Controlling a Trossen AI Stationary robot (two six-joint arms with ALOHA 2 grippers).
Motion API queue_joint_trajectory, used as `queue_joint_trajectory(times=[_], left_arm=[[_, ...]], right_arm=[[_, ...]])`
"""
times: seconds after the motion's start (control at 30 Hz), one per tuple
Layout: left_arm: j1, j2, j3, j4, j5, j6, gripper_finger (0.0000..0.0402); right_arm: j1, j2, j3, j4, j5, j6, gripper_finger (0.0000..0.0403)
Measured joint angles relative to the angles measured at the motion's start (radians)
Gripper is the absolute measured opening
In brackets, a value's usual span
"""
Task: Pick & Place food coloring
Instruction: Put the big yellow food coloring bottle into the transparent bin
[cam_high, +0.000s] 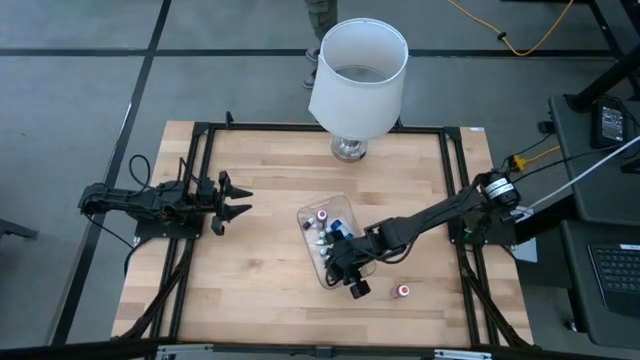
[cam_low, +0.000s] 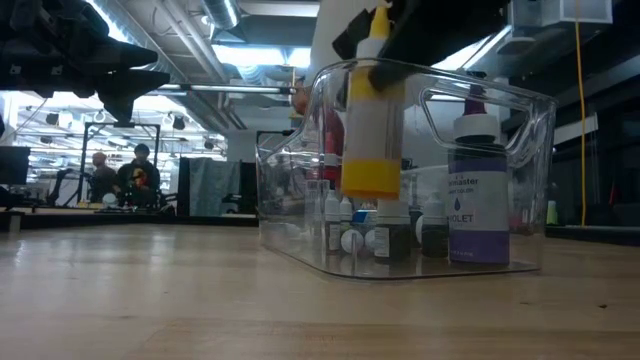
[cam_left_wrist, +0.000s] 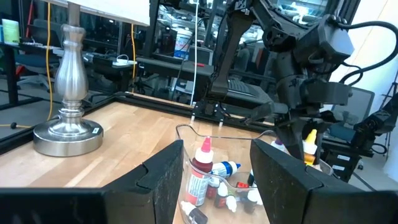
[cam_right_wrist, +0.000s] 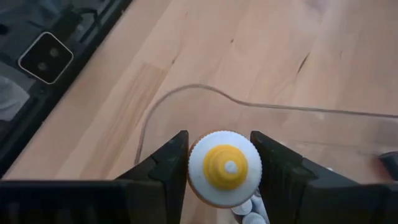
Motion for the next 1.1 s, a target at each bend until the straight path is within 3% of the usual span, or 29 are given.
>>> queue_joint_trajectory(times=[0.47,1.1], left_arm=[[0.0,0.0,0.0,0.0,0.0,0.0,0.0182],[0.0,0.0,0.0,0.0,0.0,0.0,0.0182]], right_arm=[[-0.044,0.051,0.0,0.008,-0.077,0.029,0.0161],[-0.042,0.052,0.0,0.061,-0.08,0.049,0.0168]])
